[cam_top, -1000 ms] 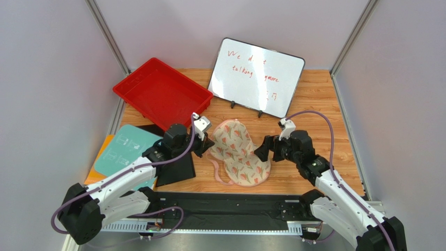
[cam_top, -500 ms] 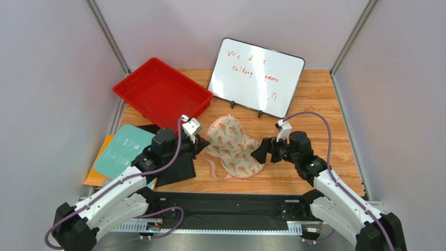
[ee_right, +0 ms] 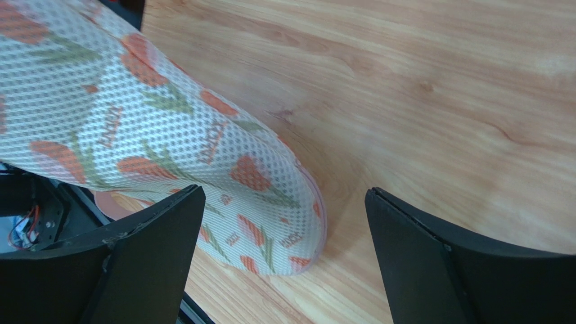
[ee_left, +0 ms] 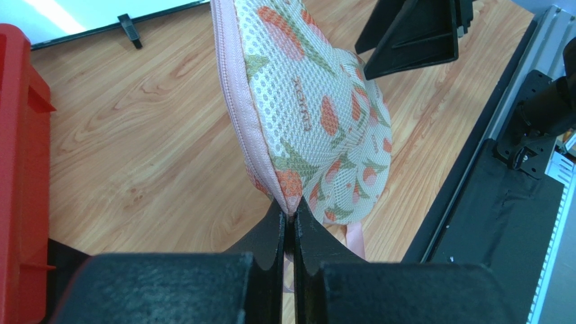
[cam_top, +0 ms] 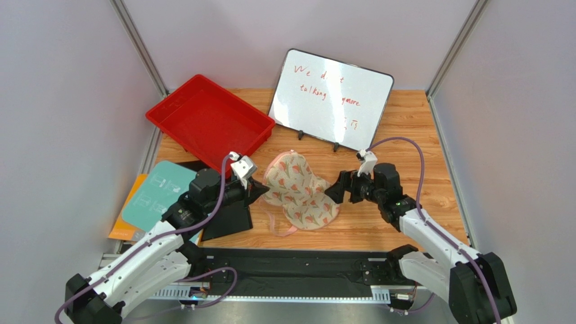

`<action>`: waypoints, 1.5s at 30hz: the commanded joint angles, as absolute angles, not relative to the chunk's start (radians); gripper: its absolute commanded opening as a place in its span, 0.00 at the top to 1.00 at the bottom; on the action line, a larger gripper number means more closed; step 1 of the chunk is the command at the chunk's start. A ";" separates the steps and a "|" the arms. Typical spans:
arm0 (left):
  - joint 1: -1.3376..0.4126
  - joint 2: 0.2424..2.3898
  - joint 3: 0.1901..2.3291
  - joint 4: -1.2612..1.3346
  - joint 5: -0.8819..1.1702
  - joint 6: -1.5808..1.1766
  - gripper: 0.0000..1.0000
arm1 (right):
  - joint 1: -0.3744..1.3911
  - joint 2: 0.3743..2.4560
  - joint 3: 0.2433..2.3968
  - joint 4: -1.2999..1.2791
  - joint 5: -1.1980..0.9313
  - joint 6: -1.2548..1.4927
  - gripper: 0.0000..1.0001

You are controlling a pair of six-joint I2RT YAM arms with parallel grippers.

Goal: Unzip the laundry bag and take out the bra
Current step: Place the laundry bag at the center of the board.

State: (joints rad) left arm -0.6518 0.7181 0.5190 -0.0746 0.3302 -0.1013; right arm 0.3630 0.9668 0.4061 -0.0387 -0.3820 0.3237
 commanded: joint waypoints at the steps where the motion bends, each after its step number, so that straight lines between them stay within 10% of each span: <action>1: -0.647 0.703 0.569 -0.063 0.362 -0.112 1.00 | 0.354 1.006 0.405 0.164 -0.546 0.305 0.04; 17: -0.621 0.739 0.598 -0.031 0.425 -0.127 1.00 | 0.354 1.075 0.319 0.299 -0.710 0.399 0.14; 27: -0.603 0.987 0.713 0.035 0.330 -0.046 1.00 | 0.446 1.023 0.317 0.244 -0.719 0.425 0.77; 33: -0.592 1.152 0.773 0.031 0.171 -0.029 1.00 | 0.572 0.971 0.328 0.190 -0.614 0.448 0.92; 41: -0.586 1.302 0.864 0.041 0.047 -0.066 1.00 | 0.649 0.876 0.330 0.130 -0.549 0.505 0.86; 43: -0.586 1.344 0.899 0.031 0.057 -0.075 0.98 | 0.652 0.877 0.340 0.077 -0.531 0.500 0.59; 45: -0.586 1.388 0.943 0.009 0.060 -0.084 0.72 | 0.652 0.874 0.380 0.005 -0.431 0.491 0.34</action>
State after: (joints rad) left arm -0.5873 1.3418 0.8490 -0.0254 0.0792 -0.0669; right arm 0.6434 0.8886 0.3073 0.1089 -0.5522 0.4881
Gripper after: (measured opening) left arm 0.090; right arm 0.538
